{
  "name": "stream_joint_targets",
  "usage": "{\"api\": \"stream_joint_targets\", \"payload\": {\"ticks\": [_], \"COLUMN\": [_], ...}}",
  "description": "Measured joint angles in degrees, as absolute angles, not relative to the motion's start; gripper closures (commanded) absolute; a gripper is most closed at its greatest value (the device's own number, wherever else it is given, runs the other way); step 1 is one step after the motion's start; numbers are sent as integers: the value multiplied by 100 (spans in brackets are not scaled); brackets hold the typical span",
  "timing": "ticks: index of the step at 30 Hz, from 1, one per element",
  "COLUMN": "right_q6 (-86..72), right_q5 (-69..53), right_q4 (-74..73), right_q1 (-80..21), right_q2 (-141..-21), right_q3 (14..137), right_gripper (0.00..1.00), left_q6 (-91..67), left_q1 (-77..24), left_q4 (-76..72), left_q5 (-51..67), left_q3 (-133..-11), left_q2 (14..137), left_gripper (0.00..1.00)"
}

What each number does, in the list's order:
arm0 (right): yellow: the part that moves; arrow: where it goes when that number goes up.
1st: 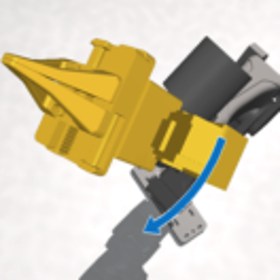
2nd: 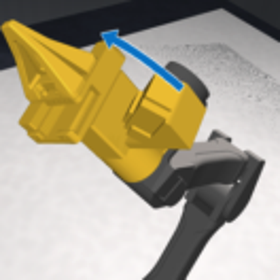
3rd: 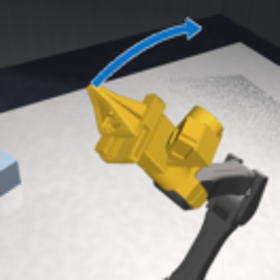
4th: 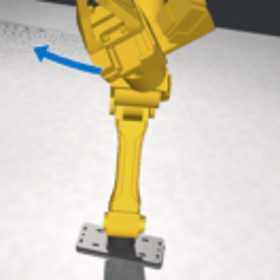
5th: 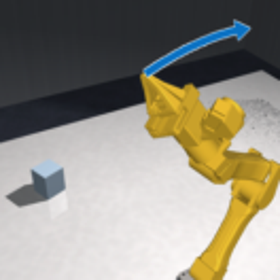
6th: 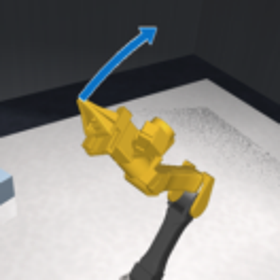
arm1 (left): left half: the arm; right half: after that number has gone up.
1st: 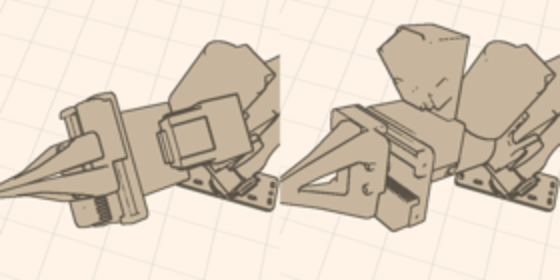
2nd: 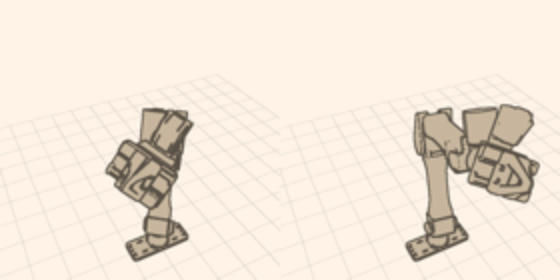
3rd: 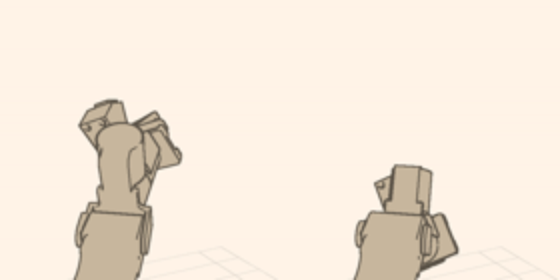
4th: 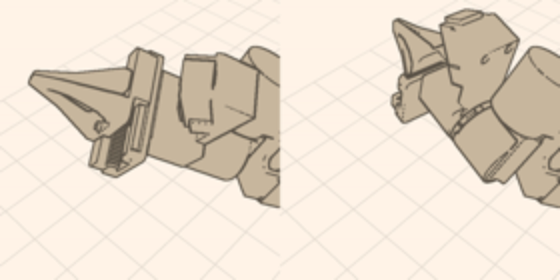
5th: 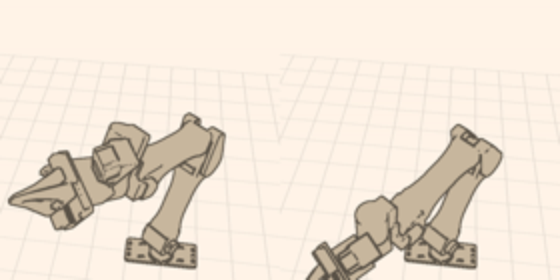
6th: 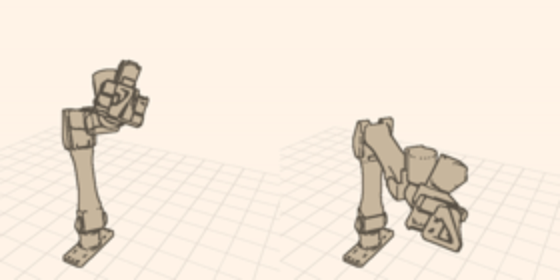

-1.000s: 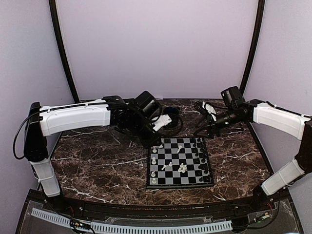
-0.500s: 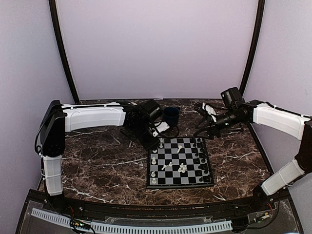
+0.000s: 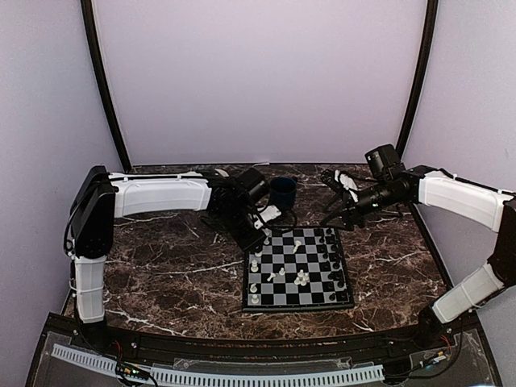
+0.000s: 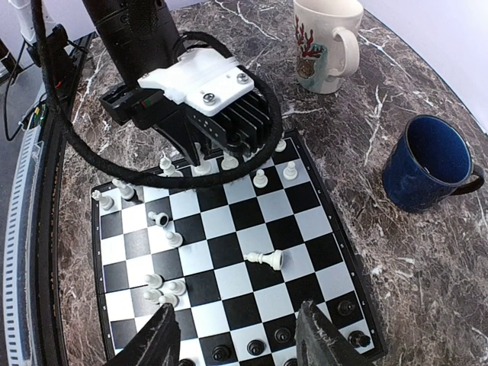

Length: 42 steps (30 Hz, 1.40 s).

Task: Set up the chess pieces on the board
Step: Place the queen at d1.

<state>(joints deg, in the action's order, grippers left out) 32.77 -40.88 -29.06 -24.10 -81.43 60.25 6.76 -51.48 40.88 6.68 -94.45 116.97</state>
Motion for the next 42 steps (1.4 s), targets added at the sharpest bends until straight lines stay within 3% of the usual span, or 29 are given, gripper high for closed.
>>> {"api": "stream_joint_targets", "payload": {"ticks": [18, 26, 34, 42], "right_q6": [3339, 3358, 3389, 4226], "right_q5": [-4088, -4091, -4088, -3813], "right_q4": [-2908, -2910, -2998, -3754], "right_q1": [-2410, -2410, -2410, -2410], "right_q2": [-8162, -8187, -8211, -8827], "right_q3": [6007, 6007, 6049, 7116], "right_gripper": [47, 47, 47, 48], "left_q6": [674, 668, 655, 639], "left_q1": [-5127, -5127, -5127, -5127], "left_q4": [4021, 4021, 4150, 4338], "left_q5": [681, 661, 633, 517], "left_q3": [-9310, -9308, -9312, -9310], "left_q2": [11852, 11928, 11946, 11535], "left_gripper": [86, 73, 69, 65]}}
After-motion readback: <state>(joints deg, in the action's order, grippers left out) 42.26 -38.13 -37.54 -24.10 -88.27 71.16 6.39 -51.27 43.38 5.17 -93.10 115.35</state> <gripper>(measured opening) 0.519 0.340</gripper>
